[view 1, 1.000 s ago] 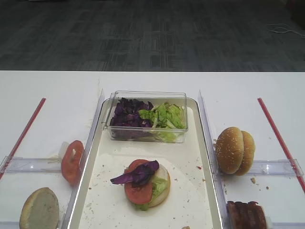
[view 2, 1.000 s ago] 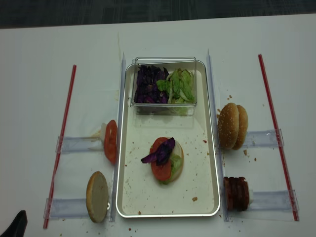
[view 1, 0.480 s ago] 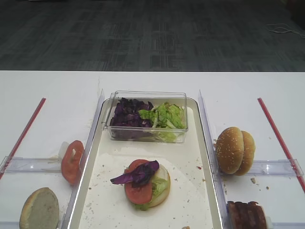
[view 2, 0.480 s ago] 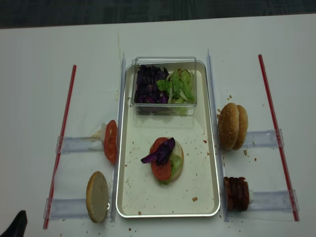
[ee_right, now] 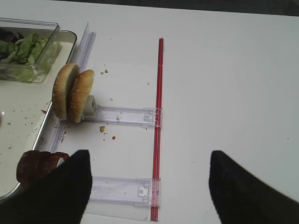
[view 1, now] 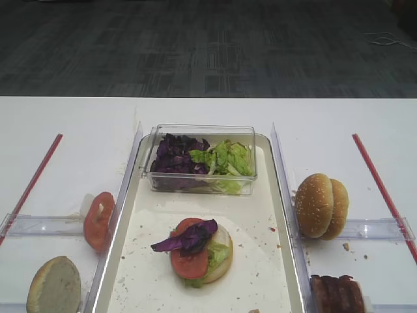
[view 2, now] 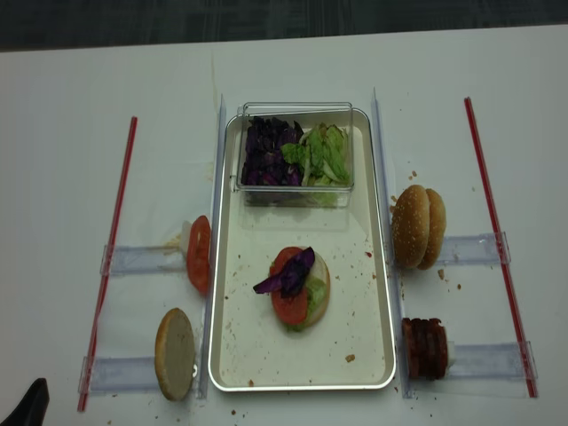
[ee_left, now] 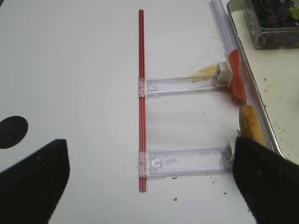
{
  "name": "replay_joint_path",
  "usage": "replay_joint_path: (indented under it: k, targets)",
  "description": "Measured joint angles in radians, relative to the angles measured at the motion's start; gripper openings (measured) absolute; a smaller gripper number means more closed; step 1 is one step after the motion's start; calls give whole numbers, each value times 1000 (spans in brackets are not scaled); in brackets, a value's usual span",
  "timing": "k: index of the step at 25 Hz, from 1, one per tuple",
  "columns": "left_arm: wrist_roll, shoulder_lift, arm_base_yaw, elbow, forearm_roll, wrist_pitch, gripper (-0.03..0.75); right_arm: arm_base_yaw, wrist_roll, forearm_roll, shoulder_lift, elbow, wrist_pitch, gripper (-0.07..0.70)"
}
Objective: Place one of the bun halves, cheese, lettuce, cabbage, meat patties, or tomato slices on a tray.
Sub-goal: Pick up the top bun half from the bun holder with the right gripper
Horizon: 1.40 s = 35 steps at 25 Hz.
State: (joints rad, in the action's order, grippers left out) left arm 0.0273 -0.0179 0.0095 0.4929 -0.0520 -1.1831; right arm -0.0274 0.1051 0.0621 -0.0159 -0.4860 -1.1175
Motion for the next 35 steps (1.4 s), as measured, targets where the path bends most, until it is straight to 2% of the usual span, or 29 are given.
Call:
replay_joint_path:
  k: [7, 11, 27, 31, 35]
  targets:
    - [0, 0, 0, 0, 0, 0, 685, 0, -3, 0, 0, 0, 0, 558]
    - [0, 0, 0, 0, 0, 0, 685, 0, -54, -28, 74, 0, 0, 558]
    - [0, 0, 0, 0, 0, 0, 685, 0, -62, -39, 858, -2, 16, 558]
    - [0, 0, 0, 0, 0, 0, 685, 0, -53, -39, 988, -2, 28, 558]
    - [0, 0, 0, 0, 0, 0, 685, 0, -51, -35, 1033, -8, 38, 559]
